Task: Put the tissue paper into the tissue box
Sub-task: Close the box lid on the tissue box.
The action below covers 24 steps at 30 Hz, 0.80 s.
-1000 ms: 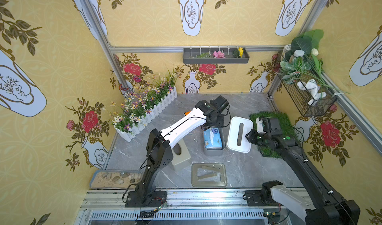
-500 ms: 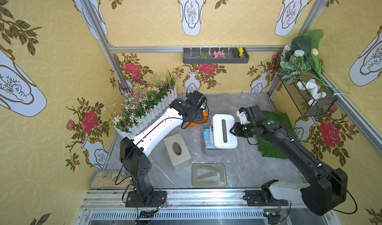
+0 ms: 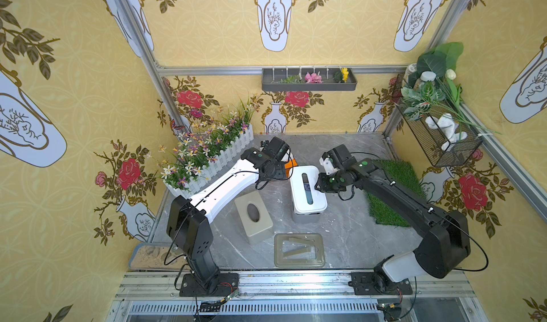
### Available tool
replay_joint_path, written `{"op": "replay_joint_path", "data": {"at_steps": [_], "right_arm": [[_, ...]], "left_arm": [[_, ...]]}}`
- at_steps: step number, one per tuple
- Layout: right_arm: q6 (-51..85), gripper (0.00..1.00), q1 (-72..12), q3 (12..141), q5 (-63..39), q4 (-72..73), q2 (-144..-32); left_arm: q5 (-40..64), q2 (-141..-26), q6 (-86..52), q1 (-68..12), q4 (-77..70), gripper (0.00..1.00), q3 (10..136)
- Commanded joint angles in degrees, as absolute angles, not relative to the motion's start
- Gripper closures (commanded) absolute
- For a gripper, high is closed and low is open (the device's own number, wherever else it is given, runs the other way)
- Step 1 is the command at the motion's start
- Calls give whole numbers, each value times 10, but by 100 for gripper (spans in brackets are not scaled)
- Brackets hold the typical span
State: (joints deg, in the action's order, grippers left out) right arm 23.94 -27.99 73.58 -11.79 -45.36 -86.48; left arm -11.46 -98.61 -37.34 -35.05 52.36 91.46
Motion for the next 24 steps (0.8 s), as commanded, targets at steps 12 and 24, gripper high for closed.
{"op": "replay_joint_path", "data": {"at_steps": [12, 24], "right_arm": [[301, 90, -308, 767, -57, -481, -901], [333, 90, -310, 762, -46, -488, -901]], "left_arm": [[-82, -997, -359, -323, 500, 22, 898], [-59, -1005, -348, -310, 494, 22, 894]]}}
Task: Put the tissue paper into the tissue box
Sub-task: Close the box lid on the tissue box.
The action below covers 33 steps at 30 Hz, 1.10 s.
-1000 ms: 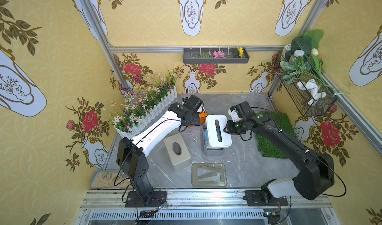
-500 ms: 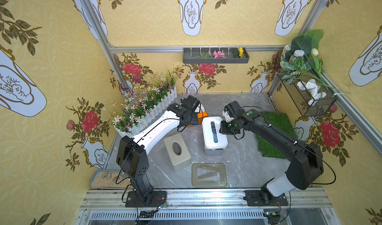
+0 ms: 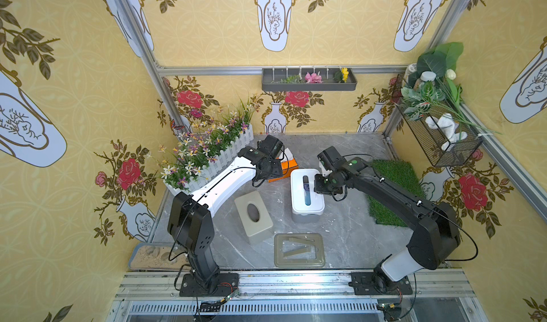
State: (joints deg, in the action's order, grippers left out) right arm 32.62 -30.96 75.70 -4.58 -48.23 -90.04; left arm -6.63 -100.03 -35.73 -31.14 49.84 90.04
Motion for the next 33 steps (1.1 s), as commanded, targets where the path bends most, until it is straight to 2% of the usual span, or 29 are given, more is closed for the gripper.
{"op": "replay_joint_path", "data": {"at_steps": [1, 33], "right_arm": [[334, 90, -310, 763, -49, -488, -904], [297, 91, -284, 770, -71, -481, -933]], "left_arm": [[-57, -1004, -348, -310, 492, 22, 892], [-47, -997, -339, -302, 492, 22, 880]]}}
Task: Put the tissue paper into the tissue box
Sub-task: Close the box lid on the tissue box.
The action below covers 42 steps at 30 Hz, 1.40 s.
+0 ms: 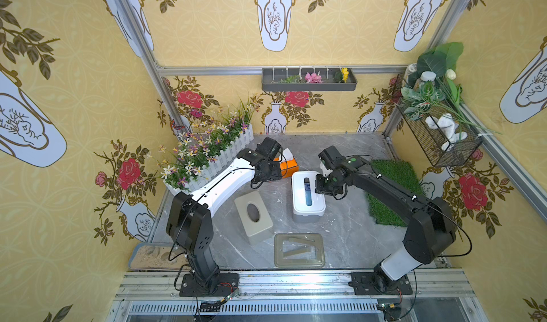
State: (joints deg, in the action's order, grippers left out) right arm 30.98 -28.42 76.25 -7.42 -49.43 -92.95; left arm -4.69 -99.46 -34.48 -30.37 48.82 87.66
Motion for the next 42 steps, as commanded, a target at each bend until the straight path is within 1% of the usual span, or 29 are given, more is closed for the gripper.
{"op": "replay_joint_path", "data": {"at_steps": [1, 11, 18, 27, 42], "right_arm": [[296, 90, -284, 772, -72, -481, -934], [289, 90, -282, 785, -70, -490, -925], [274, 91, -268, 780, -79, -476, -938], [274, 91, -261, 771, -105, -462, -954], [287, 92, -244, 757, -153, -436, -931]], "left_arm": [[-49, -997, -339, -302, 493, 22, 880], [-47, -1008, -335, -299, 499, 22, 894], [-45, -1022, -331, -299, 507, 22, 910], [-46, -1030, -331, -296, 514, 22, 919], [-39, -1042, -331, -295, 515, 22, 927]]}}
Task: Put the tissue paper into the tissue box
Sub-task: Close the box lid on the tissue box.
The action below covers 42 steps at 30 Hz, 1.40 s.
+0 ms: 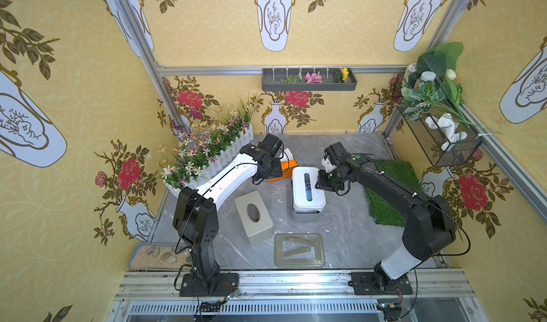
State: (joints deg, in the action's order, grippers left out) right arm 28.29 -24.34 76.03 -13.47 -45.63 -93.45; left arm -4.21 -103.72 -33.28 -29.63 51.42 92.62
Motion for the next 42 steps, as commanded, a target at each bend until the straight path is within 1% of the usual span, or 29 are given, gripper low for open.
{"op": "replay_joint_path", "data": {"at_steps": [1, 15, 22, 25, 34, 42], "right_arm": [[287, 92, -244, 755, -154, -434, -932], [294, 92, -246, 748, -157, -425, -944], [292, 92, -247, 749, -159, -423, -939], [286, 92, -247, 751, -162, -423, -935], [268, 92, -247, 741, -163, -418, -928], [248, 93, -248, 756, -173, -435, -941]], "left_arm": [[-38, -1043, -332, -295, 515, 22, 926], [-29, -1042, -343, -295, 509, 22, 902], [0, -1019, -373, -296, 496, 29, 839], [18, -1012, -387, -302, 477, 30, 812], [52, -1068, -406, -323, 447, 30, 825], [47, -1094, -403, -322, 442, 30, 838]]}}
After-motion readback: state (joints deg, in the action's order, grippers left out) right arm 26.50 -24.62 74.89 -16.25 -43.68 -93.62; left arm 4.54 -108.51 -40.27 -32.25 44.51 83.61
